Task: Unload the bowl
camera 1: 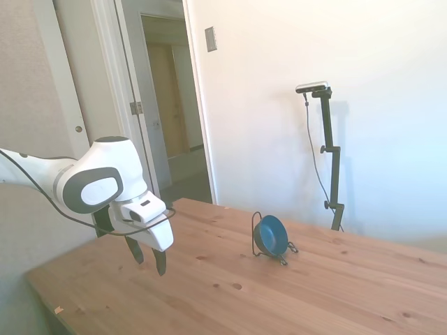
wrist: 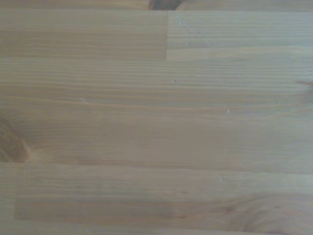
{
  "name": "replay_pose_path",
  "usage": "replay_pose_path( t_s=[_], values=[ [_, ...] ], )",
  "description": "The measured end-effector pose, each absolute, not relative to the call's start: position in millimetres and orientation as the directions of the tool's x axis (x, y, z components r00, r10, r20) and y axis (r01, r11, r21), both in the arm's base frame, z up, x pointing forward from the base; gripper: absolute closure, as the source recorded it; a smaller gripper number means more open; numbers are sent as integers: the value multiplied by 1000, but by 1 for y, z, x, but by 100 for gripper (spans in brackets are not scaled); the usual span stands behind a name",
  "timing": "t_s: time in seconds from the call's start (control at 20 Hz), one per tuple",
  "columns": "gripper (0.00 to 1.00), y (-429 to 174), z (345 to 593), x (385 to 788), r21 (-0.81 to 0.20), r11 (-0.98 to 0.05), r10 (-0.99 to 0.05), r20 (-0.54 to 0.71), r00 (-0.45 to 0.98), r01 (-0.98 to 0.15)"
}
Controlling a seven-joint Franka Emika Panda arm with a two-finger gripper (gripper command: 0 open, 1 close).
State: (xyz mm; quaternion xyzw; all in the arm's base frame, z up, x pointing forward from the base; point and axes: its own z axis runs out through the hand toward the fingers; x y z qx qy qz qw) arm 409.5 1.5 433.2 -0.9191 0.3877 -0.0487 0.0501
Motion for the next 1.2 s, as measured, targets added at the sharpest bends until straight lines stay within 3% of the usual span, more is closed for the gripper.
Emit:
replay_pose_path(
  t_s=[0.25,0.6,1.2],
  values=[
    [0,-3,438,412,-142,-699,-713,59,699,-701],
    [0,-61,472,433,-208,-758,-647,119,754,-618],
    [0,-129,489,554,-279,-773,-623,161,766,-570]
  ],
)
